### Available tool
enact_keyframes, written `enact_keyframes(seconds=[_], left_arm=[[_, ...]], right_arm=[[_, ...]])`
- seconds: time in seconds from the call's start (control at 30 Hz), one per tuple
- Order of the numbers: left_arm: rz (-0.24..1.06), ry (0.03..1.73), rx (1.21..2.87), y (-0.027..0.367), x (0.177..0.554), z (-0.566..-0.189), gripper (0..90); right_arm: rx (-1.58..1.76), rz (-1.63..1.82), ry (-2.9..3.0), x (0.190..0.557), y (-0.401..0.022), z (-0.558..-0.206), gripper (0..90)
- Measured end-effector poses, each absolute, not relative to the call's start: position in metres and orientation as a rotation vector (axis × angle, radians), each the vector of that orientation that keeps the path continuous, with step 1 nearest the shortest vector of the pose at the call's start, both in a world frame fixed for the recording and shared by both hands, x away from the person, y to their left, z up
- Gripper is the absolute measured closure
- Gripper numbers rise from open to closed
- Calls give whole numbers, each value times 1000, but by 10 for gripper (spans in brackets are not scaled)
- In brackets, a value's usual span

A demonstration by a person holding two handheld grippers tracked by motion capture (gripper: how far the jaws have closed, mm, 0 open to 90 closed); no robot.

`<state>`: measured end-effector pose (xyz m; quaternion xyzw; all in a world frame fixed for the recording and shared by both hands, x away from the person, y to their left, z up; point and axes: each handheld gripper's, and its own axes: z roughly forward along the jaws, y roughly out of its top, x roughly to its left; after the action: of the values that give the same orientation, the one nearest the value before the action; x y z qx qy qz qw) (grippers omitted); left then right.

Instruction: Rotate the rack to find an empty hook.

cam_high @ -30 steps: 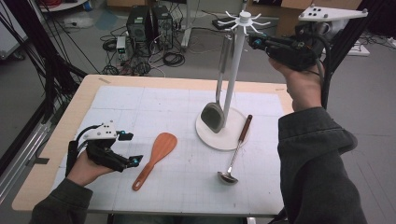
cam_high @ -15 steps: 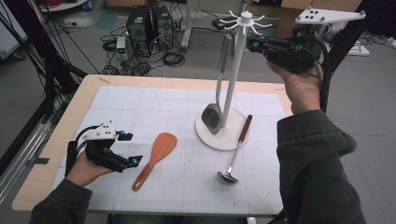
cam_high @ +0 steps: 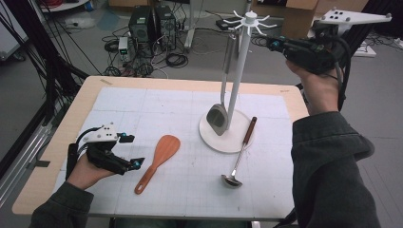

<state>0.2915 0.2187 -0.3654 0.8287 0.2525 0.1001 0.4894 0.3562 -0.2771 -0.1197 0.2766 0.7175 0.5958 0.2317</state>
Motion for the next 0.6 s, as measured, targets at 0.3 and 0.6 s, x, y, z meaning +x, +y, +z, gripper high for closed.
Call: enact_keyframes(seconds=[0.3,0.6], left_arm=[[245,617,2013,220,292,-365,93],[246,616,2014,220,291,-365,93]], right_arm=[[732,1641,1997,357,-262,-116,899],[713,1654,1994,354,-250,-114,899]])
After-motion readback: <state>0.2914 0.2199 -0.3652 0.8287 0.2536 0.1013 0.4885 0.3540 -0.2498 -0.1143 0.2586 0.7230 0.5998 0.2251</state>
